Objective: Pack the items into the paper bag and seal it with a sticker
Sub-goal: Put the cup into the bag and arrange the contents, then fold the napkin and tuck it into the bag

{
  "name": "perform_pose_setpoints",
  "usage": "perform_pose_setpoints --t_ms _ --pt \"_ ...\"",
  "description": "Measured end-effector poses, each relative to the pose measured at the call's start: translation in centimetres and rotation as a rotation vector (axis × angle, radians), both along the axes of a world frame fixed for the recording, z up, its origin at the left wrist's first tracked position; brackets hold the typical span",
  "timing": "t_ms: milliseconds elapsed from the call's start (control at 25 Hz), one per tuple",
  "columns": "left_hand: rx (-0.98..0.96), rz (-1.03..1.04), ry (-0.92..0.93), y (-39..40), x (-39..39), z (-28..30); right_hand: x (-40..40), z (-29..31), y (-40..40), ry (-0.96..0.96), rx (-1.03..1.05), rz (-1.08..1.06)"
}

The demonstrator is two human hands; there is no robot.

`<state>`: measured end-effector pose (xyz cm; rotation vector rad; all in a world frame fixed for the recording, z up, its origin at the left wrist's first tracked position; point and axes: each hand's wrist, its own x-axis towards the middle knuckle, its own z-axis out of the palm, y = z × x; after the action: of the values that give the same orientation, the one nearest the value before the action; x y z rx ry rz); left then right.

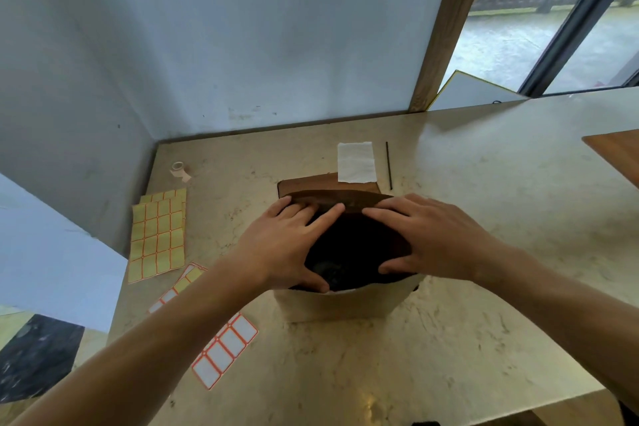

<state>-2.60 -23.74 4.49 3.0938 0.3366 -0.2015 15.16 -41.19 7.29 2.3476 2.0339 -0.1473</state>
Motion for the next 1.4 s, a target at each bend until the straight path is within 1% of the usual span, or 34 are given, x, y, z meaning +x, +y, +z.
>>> perform_pose_setpoints --t_ms 160,320,440,520,600,680,720,840,1040,1200,1400 --pt "-0.016 -0.008 -0.031 -0.1 -0.3 0.6 0.2 -0.5 -0.8 0.028 0.094 0.032" --pt "-0.052 -0.012 -0.055 -0.2 -0.1 0.9 1.0 -0.4 -0.6 0.034 0.139 0.076" --pt "-0.046 -0.084 -0.157 0.6 0.6 1.9 1.9 -0.3 -0.1 0.106 0.214 0.115" --pt "-0.128 -0.097 -0.21 1.6 1.7 3.3 3.0 0.0 0.7 0.221 0.299 0.102" --pt "-0.279 -0.09 -0.249 3.2 3.5 4.4 4.7 0.1 2.1 0.317 0.378 0.035" --pt "-0.413 -0.073 -0.299 5.4 5.8 4.5 7.1 -0.4 3.8 0.341 0.442 -0.058" --pt "-0.446 -0.054 -0.311 6.7 7.2 4.0 8.5 -0.9 4.8 0.339 0.456 -0.109" --pt "-0.442 0.026 -0.29 11.0 11.7 1.2 12.9 -3.4 8.0 0.3 0.399 -0.249" --pt "-0.387 0.129 -0.228 16.5 18.5 -6.0 18.7 -9.5 12.7 0.234 0.226 -0.411" --pt "-0.374 0.207 -0.192 19.8 22.6 -11.7 22.3 -14.6 16.1 0.218 0.161 -0.47" --pt "-0.314 0.236 -0.124 21.7 26.8 -17.7 25.5 -20.5 19.7 0.209 0.044 -0.515"
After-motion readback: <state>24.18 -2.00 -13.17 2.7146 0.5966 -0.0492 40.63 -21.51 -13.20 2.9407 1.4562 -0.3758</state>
